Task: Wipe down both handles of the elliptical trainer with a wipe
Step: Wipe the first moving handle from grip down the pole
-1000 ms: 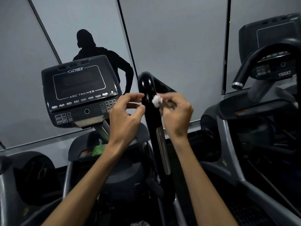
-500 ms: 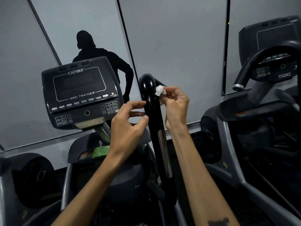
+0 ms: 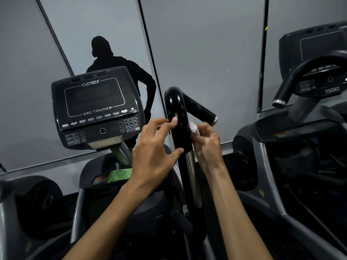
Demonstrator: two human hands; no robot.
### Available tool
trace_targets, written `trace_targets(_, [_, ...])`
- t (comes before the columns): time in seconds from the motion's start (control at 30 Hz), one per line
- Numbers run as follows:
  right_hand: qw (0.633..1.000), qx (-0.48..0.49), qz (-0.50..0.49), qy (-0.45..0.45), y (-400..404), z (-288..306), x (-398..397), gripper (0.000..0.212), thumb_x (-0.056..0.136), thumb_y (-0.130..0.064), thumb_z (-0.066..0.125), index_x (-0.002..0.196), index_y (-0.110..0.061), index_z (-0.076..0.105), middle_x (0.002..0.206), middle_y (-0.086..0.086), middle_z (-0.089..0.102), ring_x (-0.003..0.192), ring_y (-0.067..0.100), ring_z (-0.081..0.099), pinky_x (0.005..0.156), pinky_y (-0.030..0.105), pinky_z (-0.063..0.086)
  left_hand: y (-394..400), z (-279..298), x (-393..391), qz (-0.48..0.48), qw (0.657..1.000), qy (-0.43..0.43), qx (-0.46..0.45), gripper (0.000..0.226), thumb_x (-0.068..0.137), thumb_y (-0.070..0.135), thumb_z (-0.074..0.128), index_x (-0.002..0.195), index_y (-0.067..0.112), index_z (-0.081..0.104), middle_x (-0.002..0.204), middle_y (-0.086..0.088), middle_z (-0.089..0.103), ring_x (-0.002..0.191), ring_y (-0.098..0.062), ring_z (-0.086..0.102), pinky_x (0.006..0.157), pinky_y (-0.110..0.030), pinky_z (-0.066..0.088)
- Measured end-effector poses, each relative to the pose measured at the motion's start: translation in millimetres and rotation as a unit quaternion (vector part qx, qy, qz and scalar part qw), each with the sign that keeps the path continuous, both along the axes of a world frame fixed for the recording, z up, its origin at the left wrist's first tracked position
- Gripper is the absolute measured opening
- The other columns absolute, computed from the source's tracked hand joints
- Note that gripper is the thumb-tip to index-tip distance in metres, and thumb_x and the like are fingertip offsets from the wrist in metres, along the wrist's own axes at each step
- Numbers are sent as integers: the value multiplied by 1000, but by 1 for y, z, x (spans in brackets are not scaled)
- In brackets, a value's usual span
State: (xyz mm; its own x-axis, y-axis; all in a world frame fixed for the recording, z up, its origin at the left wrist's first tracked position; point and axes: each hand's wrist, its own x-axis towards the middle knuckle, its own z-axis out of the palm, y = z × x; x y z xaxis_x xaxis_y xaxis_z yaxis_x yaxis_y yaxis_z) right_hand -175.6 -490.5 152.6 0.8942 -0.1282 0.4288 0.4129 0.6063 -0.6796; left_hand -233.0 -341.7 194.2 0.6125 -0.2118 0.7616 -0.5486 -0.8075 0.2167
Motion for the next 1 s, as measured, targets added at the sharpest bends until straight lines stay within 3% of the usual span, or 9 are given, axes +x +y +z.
trace_targets(0.17, [999,-42,-33,8,1,18,15,38,82,21,56,78,-13,73,83,8,75,78,20,71,71,28,57,-5,5,-4,49,996,-21,65,72,72,34,89,135,24,57,122,8,53,111,-13,48,61,-31,46])
trace_targets(0.27, [999,9,-26,37,12,42,27,36,87,18,54,83,-13,72,84,9,74,73,21,70,65,30,59,-5,8,-4,74,992,-34,95,72,70,38,89,133,23,57,119,6,54,110,-16,49,60,-32,48])
trace_targets(0.43, [993,-90,67,18,-1,-2,5,44,85,21,46,70,-17,63,68,-2,68,62,8,66,54,18,51,-7,7,-4,72,993,-32,89,72,70,33,90,133,21,57,117,5,53,108,-12,43,62,-29,43])
trace_targets(0.53, [992,-82,91,38,0,10,12,36,89,20,42,79,-10,58,62,-4,66,54,8,62,50,17,46,-7,6,-4,72,993,-30,89,72,71,34,89,135,21,56,117,6,54,109,-11,43,62,-28,41])
trace_targets(0.63, [993,-74,80,46,7,36,31,32,93,15,42,88,-10,61,63,-5,65,58,13,55,56,23,42,-4,6,-3,79,992,-38,96,73,70,39,89,134,23,57,116,8,55,110,-12,46,61,-28,41])
trace_targets(0.73, [986,-109,118,35,5,28,28,32,97,14,42,90,-11,60,65,-8,69,58,5,65,54,17,50,-3,4,-2,75,992,-39,88,74,69,40,90,134,24,58,115,9,55,108,-12,47,61,-29,43])
trace_targets(0.83, [982,-119,140,44,-2,-1,22,27,87,17,52,102,-2,63,84,5,76,76,17,75,64,22,58,-2,2,-1,69,993,-41,82,75,69,39,90,135,24,58,116,9,55,108,-12,47,61,-29,44])
trace_targets(0.9, [988,-88,125,39,-8,-19,19,29,75,16,58,97,-2,63,87,9,72,82,23,73,75,30,59,1,1,0,63,994,-41,80,75,70,39,89,137,24,58,118,8,56,110,-10,46,60,-29,47])
trace_targets(1.0, [997,-55,34,46,-13,-38,-1,20,80,10,70,89,-7,72,84,6,75,81,16,72,77,23,57,4,-3,2,31,997,-32,61,75,74,35,87,141,25,56,124,7,57,113,-8,45,61,-28,49])
